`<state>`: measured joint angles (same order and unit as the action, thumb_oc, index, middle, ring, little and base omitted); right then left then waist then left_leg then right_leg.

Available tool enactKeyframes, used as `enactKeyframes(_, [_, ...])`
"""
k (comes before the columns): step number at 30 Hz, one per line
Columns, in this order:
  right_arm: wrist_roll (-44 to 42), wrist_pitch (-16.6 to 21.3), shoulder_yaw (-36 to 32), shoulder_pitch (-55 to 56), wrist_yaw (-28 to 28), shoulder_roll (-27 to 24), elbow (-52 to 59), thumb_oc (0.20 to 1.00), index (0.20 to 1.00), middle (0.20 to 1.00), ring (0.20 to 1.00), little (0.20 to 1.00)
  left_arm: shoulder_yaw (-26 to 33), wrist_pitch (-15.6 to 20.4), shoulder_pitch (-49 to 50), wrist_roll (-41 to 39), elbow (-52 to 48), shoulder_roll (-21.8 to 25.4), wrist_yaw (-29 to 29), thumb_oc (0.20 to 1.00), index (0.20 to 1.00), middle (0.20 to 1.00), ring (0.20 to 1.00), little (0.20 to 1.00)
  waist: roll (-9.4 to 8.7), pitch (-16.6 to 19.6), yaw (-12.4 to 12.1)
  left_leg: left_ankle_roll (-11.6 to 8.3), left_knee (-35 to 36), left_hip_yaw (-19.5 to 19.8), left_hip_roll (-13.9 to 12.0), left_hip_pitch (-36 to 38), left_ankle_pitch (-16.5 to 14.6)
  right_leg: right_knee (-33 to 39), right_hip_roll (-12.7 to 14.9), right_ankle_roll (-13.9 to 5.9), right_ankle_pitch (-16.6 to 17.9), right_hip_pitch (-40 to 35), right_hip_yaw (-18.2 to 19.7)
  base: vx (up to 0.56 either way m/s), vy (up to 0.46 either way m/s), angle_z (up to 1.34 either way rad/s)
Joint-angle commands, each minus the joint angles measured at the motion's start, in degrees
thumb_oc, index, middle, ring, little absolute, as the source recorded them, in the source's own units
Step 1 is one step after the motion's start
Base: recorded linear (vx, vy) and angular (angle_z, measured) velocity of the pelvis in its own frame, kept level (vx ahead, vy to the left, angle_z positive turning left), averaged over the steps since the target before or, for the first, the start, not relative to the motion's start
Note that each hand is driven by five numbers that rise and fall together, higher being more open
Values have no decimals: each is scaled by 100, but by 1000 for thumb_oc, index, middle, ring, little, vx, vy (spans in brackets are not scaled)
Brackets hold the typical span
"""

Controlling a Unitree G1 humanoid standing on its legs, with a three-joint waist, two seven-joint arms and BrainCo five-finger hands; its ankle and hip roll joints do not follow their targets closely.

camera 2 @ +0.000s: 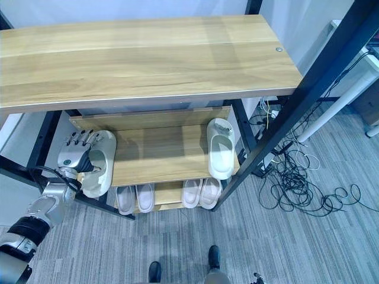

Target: Arrange the slippers neatly on the shoe rack.

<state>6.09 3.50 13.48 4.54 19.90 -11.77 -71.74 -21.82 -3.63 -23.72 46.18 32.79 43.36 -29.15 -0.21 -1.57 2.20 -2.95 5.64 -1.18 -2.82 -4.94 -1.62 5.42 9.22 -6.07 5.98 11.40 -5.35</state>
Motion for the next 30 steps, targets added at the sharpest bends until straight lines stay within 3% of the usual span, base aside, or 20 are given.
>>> enactKeyframes(1, [155,39,130,-19,1,-23,0,1000,1000,1000,1000,1000,432,-121,-941,23,227,356,-314,1000,1000,1000,1000,1000,259,-5,35,-123,-64,189,175,-330,209,-42,108,-532,-377,-533,-15,0,0,0])
enactKeyframes(21, [53,91,209,-204,141,-73,38,1000,1000,1000,1000,1000,-94,-302,-1635,-41,917,248,-350,1000,1000,1000,1000,1000,150,-192,73,-102,-64,148,148,-677,286,-42,75,-544,-258,-155,29,0,0,0])
enactKeyframes(22, [38,96,214,-200,136,-72,42,1000,1000,1000,1000,1000,-77,-289,-1609,-89,928,206,-319,746,746,746,746,746,144,-204,73,-101,-64,136,147,-674,285,-42,75,-539,-257,-150,38,3,9,-8])
enactKeyframes(23, [22,94,215,-196,136,-69,57,1000,1000,1000,1000,1000,-40,-221,-1594,-222,881,139,-304,376,376,376,376,376,145,-204,73,-99,-64,136,150,-667,280,-42,74,-536,-261,-154,42,10,7,-9])
enactKeyframes(24, [26,87,207,-165,133,-53,65,1000,1000,1000,1000,1000,58,-110,-1516,-431,817,84,-300,200,200,200,200,200,140,-199,77,-101,-64,126,152,-650,276,-42,76,-528,-265,-165,44,10,2,-4])
enactKeyframes(30, [61,34,177,-165,115,-23,87,1000,1000,1000,1000,1000,276,136,-1066,-677,313,-167,-253,200,200,200,200,200,173,-168,71,-116,-64,112,145,-595,266,-42,82,-512,-312,-210,35,9,-3,-4])
